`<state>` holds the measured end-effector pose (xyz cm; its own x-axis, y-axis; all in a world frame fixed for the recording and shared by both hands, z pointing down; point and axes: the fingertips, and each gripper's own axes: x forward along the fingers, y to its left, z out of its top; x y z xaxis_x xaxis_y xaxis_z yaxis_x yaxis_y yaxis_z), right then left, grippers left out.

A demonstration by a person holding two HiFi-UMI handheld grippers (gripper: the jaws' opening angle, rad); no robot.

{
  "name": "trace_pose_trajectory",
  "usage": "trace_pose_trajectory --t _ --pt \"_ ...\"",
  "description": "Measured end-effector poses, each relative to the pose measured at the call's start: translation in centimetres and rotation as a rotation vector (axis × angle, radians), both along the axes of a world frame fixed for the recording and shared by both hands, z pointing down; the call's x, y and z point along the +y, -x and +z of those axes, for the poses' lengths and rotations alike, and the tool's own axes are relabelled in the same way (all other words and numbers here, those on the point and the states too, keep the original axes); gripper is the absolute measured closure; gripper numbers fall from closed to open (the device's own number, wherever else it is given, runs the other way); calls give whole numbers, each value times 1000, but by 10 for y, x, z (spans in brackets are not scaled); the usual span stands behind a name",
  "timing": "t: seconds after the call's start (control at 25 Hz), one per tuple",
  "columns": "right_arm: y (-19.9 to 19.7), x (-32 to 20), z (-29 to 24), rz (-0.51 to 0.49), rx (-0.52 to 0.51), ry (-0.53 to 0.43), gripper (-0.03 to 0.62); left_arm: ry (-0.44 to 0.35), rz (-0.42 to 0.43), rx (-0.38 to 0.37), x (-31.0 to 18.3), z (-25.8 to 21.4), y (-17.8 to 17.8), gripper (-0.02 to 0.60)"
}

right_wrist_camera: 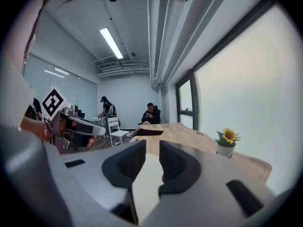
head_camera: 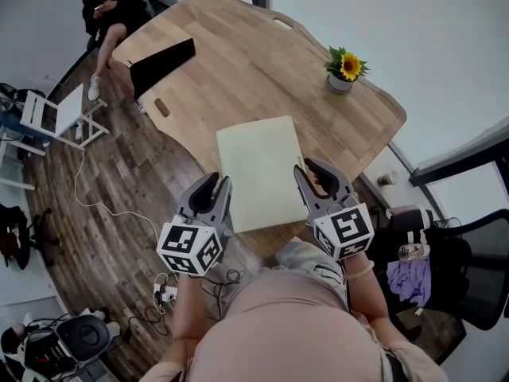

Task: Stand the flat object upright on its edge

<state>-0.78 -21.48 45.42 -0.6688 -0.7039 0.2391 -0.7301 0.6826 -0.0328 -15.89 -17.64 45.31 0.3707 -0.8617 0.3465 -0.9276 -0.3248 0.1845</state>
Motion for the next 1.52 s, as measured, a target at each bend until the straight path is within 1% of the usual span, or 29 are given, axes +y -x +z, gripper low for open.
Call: trace_pose_trajectory --t 0.16,0.88,1.16,1.4,1.52 --pt "4 -16 11 -20 8 35 502 34 -14 0 -12 11 6 505" --pt "6 -68 67 -91 38 187 466 185 -60 52 -50 69 21 454" --pt "4 -81 90 -107 46 245 451 225 -95 74 -61 87 32 434" --pt "5 -89 111 -120 67 280 442 270 -111 108 -65 107 36 414" --pt "5 -91 119 -119 68 303 437 294 -116 112 -67 117 38 411"
